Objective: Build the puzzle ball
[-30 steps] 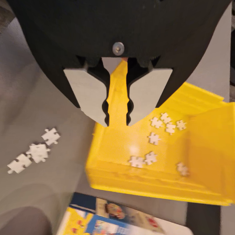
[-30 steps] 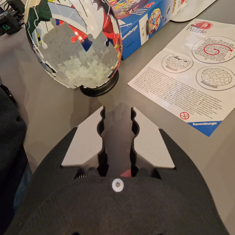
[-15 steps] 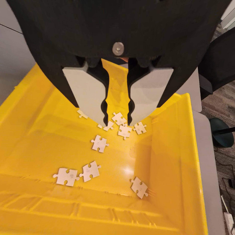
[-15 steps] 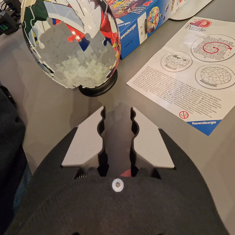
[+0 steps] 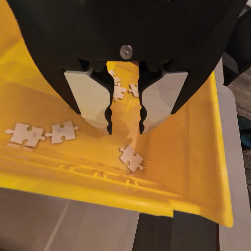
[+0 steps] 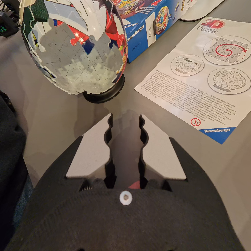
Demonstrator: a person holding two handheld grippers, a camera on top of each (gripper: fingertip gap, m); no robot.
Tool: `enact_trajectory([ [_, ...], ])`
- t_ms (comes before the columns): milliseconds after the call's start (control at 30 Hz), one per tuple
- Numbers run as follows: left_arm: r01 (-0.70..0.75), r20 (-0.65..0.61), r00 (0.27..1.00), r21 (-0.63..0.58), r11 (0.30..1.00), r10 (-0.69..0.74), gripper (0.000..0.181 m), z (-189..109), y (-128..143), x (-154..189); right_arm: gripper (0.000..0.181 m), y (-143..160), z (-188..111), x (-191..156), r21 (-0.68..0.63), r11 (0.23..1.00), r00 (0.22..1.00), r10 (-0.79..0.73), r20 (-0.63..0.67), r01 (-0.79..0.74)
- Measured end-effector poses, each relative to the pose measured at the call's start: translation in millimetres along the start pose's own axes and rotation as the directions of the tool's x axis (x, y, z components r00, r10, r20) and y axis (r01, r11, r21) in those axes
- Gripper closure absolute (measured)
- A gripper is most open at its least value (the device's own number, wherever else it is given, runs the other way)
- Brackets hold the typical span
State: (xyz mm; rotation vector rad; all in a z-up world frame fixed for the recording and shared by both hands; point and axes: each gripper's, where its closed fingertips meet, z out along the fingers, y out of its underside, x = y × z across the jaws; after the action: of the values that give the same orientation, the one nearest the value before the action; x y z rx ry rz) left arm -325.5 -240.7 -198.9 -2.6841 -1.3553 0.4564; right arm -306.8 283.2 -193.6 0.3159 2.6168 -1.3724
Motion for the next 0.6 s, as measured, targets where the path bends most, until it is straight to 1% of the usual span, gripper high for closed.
enact_trajectory([
  [33, -0.007, -0.001, 1.000, -0.016, 1.000, 0.007, 0.142, 4, 1, -1, 0.144, 0, 0, 0, 0.001, 1.000, 1.000, 0.001, 0.000, -0.001],
  [100, -0.012, -0.042, 0.999, -0.005, 1.000, 0.012, 0.143, 5, -2, 5, 0.144, 0, 0, 0, 0.002, 1.000, 1.000, 0.004, 0.001, -0.004],
  [233, -0.054, -0.151, 0.987, -0.026, 0.998, 0.049, 0.138, -7, 4, 30, 0.144, 0, 0, 0, 0.003, 1.000, 1.000, 0.010, 0.005, -0.010],
  [333, -0.083, -0.177, 0.981, -0.029, 0.996, 0.077, 0.136, -14, 8, 44, 0.144, 0, 0, 0, 0.001, 1.000, 1.000, 0.007, 0.002, -0.007],
  [467, -0.110, -0.194, 0.976, -0.043, 0.993, 0.100, 0.136, -15, 16, 54, 0.144, 0, 0, 1, -0.002, 1.000, 1.000, 0.006, -0.001, -0.006],
  [600, -0.132, -0.201, 0.972, -0.037, 0.991, 0.122, 0.136, -18, 19, 60, 0.144, 1, 1, 1, -0.004, 1.000, 1.000, 0.007, -0.002, -0.007],
])
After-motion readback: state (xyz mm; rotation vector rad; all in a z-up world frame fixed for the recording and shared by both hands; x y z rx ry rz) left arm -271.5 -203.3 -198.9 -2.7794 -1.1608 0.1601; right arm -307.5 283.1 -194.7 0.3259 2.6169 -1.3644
